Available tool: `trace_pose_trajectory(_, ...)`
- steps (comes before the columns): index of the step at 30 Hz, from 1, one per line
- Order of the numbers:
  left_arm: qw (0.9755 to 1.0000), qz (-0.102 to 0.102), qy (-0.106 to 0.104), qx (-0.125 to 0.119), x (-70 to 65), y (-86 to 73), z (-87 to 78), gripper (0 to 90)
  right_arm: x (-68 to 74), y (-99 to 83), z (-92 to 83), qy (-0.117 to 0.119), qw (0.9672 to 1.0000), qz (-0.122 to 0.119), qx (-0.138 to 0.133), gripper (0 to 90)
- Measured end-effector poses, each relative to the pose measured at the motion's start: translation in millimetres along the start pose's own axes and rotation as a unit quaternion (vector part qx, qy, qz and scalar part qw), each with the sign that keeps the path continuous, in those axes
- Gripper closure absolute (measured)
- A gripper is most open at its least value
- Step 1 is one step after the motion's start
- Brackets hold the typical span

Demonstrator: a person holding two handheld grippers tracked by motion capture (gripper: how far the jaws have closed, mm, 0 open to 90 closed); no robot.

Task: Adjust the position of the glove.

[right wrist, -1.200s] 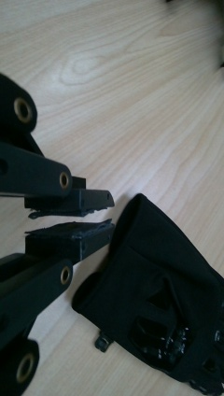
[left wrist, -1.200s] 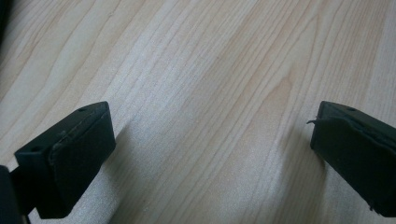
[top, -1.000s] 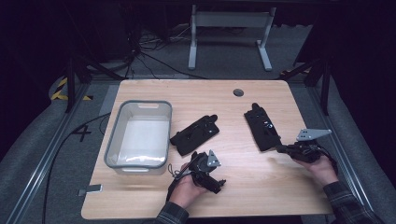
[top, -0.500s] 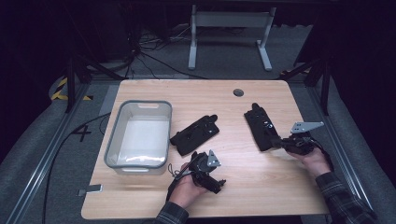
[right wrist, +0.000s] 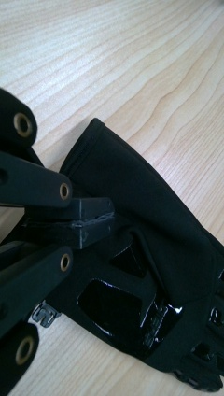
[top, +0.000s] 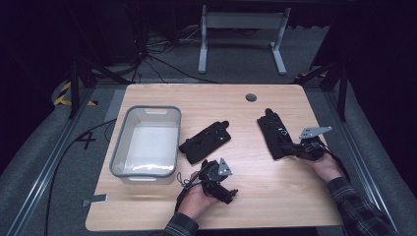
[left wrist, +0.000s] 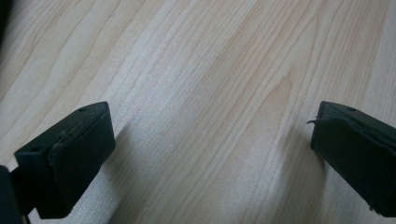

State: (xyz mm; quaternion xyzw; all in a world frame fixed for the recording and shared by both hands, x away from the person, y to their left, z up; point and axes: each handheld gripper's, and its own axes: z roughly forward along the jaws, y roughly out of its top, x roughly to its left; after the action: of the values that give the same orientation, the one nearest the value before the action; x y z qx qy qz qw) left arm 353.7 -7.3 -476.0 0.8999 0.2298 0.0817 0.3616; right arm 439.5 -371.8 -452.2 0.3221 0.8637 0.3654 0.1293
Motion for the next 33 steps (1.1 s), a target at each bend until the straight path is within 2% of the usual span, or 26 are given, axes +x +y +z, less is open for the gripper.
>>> trace_pose_trajectory(16,1.0,0.0,0.0,0.0,0.0,0.0,0.0,0.1,10.3,-7.3,-7.3,0.019,0.9997,-0.013,0.012,90.0)
trace_pose_trajectory(33,1.0,0.0,0.0,-0.001,0.0,-0.1,0.1,0.1,34.2,-20.1,-21.3,0.037,0.9988,-0.022,0.023,90.0)
